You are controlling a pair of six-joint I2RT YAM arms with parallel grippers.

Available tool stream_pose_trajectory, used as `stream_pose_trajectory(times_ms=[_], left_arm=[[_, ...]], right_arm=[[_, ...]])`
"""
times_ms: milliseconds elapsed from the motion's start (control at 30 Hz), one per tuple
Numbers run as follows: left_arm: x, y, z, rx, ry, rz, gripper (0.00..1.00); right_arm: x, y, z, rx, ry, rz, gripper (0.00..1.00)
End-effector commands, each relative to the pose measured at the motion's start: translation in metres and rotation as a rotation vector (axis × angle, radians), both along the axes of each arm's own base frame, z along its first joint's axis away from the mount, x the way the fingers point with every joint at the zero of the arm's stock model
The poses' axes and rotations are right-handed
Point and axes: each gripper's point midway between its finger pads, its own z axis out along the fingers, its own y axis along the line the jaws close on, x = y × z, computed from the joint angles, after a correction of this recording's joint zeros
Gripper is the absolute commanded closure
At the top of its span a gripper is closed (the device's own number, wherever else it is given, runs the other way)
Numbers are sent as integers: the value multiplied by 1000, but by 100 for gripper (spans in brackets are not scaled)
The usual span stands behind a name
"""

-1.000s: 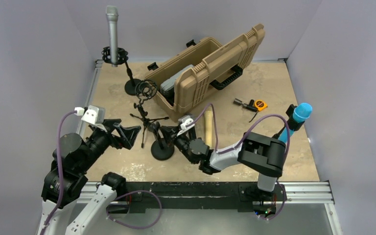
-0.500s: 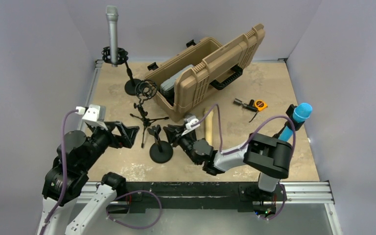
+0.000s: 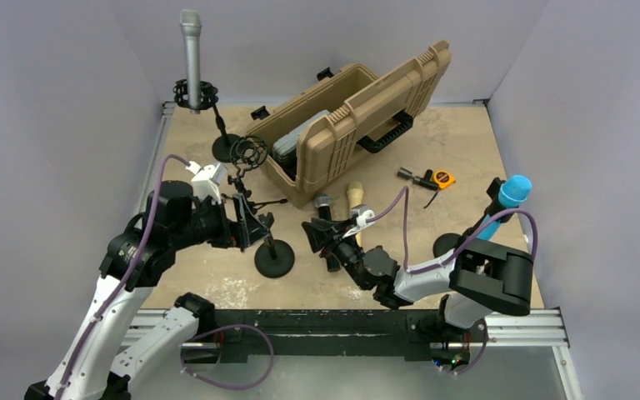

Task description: Remove the microphone from the stand

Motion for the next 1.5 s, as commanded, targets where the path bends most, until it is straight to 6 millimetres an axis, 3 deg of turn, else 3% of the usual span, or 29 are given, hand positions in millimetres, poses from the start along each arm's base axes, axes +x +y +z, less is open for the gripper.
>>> stream_pose_trajectory(times_ms=[0,100,267,467,600,700,833,1000,1200,1367,1467], left_arm=[[-17,7,-16,74,90,66,14],[-13,5,-22,122,79,97,9],[3,-6,-39,140,140,144,9],[27,-14,-49,148,98,183,17],[36,-17,-55,184,93,192,29],[38,-10,-65,246,97,217,46],[39,3,-74,335,86,243,60],[49,15,-64,382,9,274,75],[65,17,-45,416,-91,270,99],[83,20,-34,471,-175,280,100],[92,24,-29,516,-211,292,100]], right_arm=[[-1,-6,23,112,-34,-6,67],[-3,-11,24,126,-41,-7,67],[-6,-19,24,146,-37,-8,67],[-7,-26,27,164,-43,-11,67],[-6,-25,23,159,-35,-16,68],[-7,-22,26,167,-41,-5,68],[-6,-19,25,156,-47,-5,69],[-3,-17,17,138,-30,-13,70],[-4,-16,23,154,-54,1,70],[-1,-17,15,136,-38,-15,71],[-4,-20,21,167,-44,0,71]])
